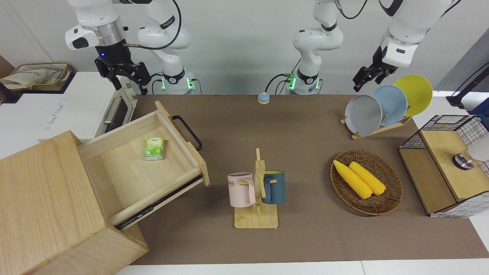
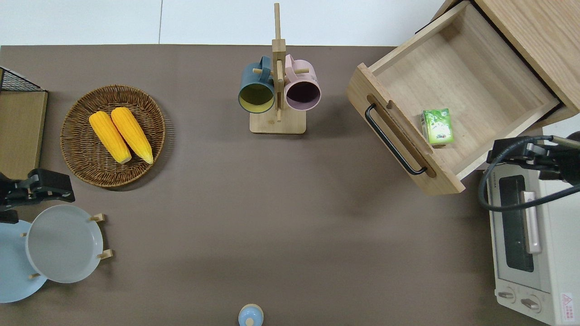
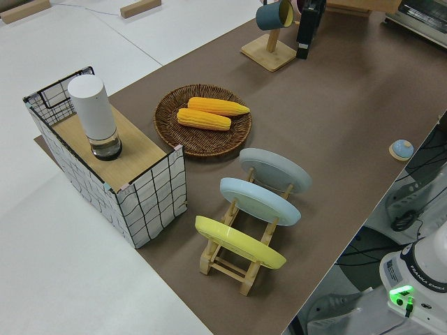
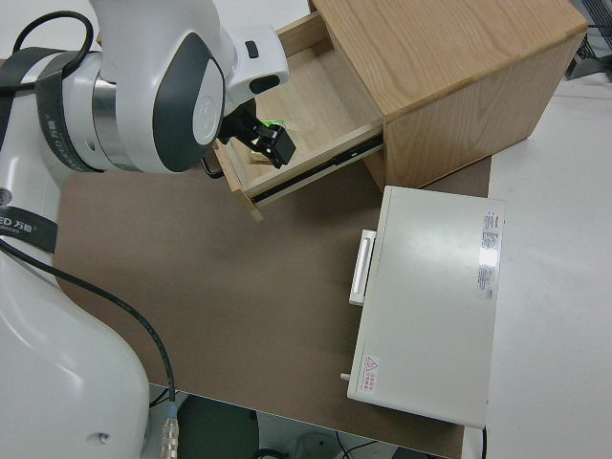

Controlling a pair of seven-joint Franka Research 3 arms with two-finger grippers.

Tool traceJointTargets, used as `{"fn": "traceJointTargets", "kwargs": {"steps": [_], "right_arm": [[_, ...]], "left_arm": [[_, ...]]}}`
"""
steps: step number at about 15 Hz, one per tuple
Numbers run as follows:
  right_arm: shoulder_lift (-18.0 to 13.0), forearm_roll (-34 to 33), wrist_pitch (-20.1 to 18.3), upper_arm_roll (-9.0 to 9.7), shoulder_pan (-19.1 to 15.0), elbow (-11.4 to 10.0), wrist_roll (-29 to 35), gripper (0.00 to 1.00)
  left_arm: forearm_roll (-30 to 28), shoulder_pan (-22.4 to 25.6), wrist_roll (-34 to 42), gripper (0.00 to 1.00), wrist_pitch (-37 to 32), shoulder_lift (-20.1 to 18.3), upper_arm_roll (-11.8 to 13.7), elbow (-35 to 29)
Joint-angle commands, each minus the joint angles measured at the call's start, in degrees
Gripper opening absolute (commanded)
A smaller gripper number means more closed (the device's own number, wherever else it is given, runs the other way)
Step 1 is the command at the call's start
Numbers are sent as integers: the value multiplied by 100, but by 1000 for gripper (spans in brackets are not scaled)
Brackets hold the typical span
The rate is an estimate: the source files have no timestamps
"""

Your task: Slide drawer open with right arm

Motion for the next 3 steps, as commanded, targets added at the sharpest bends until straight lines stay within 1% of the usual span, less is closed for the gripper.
{"fn": "traceJointTargets", "kwargs": {"steps": [1, 3], "right_arm": [[-34, 86, 121, 50, -91, -78, -130, 992], [-34, 51, 121, 50, -90, -78, -148, 992]], "left_arm": [[-21, -24, 56, 993, -12, -49, 29, 2], [-21, -24, 56, 993, -12, -49, 29, 2]]}}
